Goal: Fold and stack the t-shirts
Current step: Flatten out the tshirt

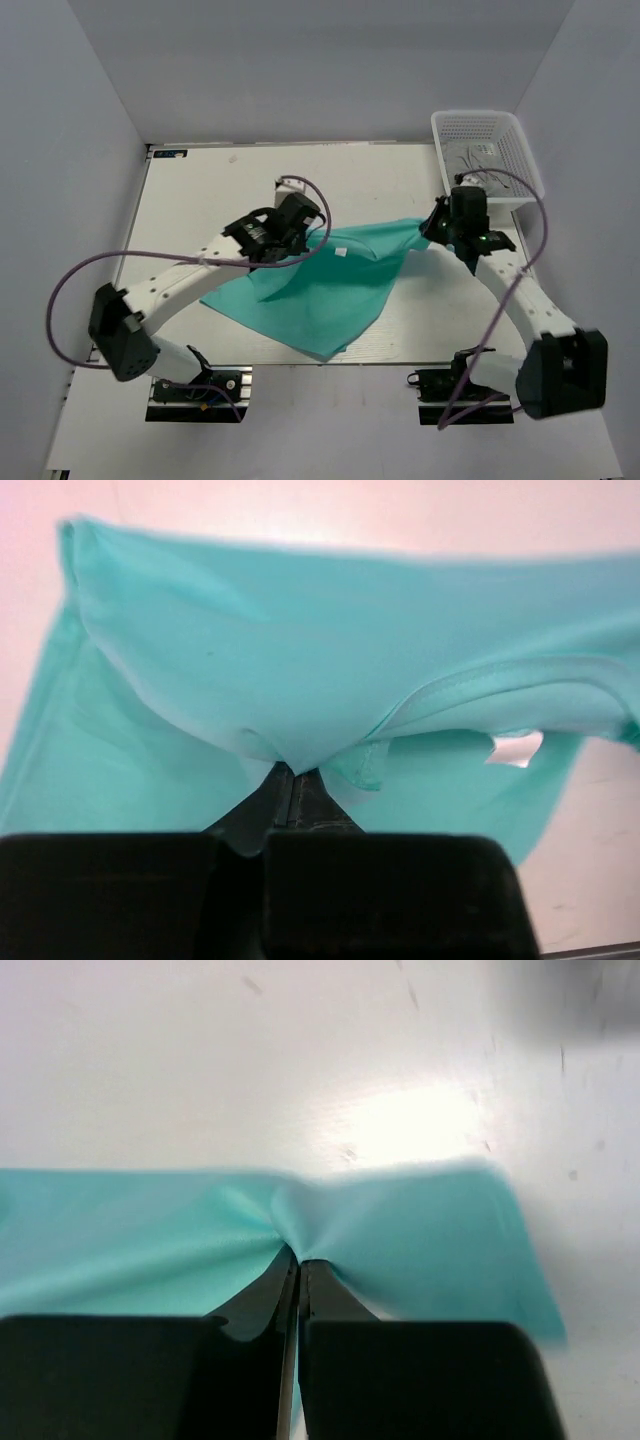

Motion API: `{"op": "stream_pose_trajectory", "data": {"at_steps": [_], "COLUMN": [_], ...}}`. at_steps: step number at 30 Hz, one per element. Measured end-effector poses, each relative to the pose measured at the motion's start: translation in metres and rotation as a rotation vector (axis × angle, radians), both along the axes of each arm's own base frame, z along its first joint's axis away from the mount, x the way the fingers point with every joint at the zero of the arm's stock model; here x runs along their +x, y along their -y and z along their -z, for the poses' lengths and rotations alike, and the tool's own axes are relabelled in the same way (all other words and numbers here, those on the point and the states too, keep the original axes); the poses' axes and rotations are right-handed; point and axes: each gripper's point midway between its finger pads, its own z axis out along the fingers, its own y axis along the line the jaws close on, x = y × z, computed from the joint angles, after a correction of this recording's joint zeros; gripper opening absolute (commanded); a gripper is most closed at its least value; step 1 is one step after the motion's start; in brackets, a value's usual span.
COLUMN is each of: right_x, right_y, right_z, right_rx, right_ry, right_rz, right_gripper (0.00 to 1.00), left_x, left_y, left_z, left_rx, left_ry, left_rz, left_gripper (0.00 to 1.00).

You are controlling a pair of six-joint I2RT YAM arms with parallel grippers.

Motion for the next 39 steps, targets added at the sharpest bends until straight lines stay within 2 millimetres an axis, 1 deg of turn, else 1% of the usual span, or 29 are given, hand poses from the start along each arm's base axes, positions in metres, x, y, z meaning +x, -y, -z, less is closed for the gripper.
{"op": "stream_pose_trajectory", "data": {"at_steps": [1,2,3,5,7,9,12,15,17,20,23,24,26,28,29,31,33,35,37,39], "right_x": [0.0,-0.001,-0.005,-0.016,-0.032,-0.047,-0.067,-0.09,-0.105,-0.135,-0.17,-0.183,-0.207,-0.23,-0.239,-0.251,-0.252,-0.244,-0.227,-0.199], "right_y": [-0.002,-0.005,-0.008,-0.013,-0.015,-0.014,-0.011,-0.01,-0.008,-0.004,0.002,0.005,0.009,0.013,0.014,0.016,0.016,0.015,0.012,0.008], "right_z": [-0.029,-0.053,-0.083,-0.132,-0.177,-0.216,-0.269,-0.313,-0.337,-0.376,-0.414,-0.426,-0.446,-0.464,-0.47,-0.477,-0.478,-0.474,-0.466,-0.453], "right_rx": [0.014,0.03,0.05,0.08,0.099,0.106,0.11,0.117,0.122,0.132,0.142,0.146,0.152,0.158,0.162,0.168,0.171,0.171,0.167,0.16], "right_ry": [0.077,0.14,0.219,0.348,0.466,0.559,0.673,0.77,0.826,0.917,1.021,1.056,1.122,1.187,1.212,1.242,1.247,1.227,1.185,1.124], "right_rz": [-0.019,-0.038,-0.069,-0.118,-0.157,-0.182,-0.197,-0.223,-0.236,-0.247,-0.252,-0.255,-0.26,-0.265,-0.268,-0.268,-0.269,-0.267,-0.261,-0.249], "right_gripper": [0.0,0.0,0.0,0.0,0.0,0.0,0.0,0.0,0.0,0.0,0.0,0.0,0.0,0.0,0.0,0.0,0.0,0.0,0.0,0.0], "left_x": [0.002,0.003,0.003,0.001,-0.005,-0.015,-0.037,-0.066,-0.086,-0.119,-0.147,-0.155,-0.169,-0.181,-0.185,-0.192,-0.194,-0.188,-0.173,-0.145], "left_y": [-0.002,-0.005,-0.008,-0.014,-0.021,-0.027,-0.037,-0.041,-0.039,-0.034,-0.036,-0.038,-0.044,-0.05,-0.052,-0.059,-0.06,-0.056,-0.048,-0.036], "left_z": [-0.019,-0.038,-0.059,-0.099,-0.141,-0.188,-0.252,-0.307,-0.339,-0.383,-0.418,-0.428,-0.44,-0.448,-0.45,-0.455,-0.456,-0.456,-0.45,-0.438], "left_rx": [-0.035,-0.07,-0.112,-0.19,-0.267,-0.355,-0.485,-0.589,-0.649,-0.717,-0.771,-0.785,-0.801,-0.816,-0.819,-0.827,-0.826,-0.818,-0.796,-0.756], "left_ry": [0.051,0.1,0.152,0.249,0.341,0.437,0.571,0.673,0.727,0.789,0.845,0.863,0.885,0.903,0.906,0.916,0.911,0.895,0.874,0.844], "left_rz": [-0.011,-0.017,-0.018,-0.011,0.008,0.042,0.126,0.256,0.367,0.54,0.666,0.697,0.741,0.772,0.783,0.788,0.787,0.779,0.742,0.664], "left_gripper": [0.0,0.0,0.0,0.0,0.0,0.0,0.0,0.0,0.0,0.0,0.0,0.0,0.0,0.0,0.0,0.0,0.0,0.0,0.0,0.0]}}
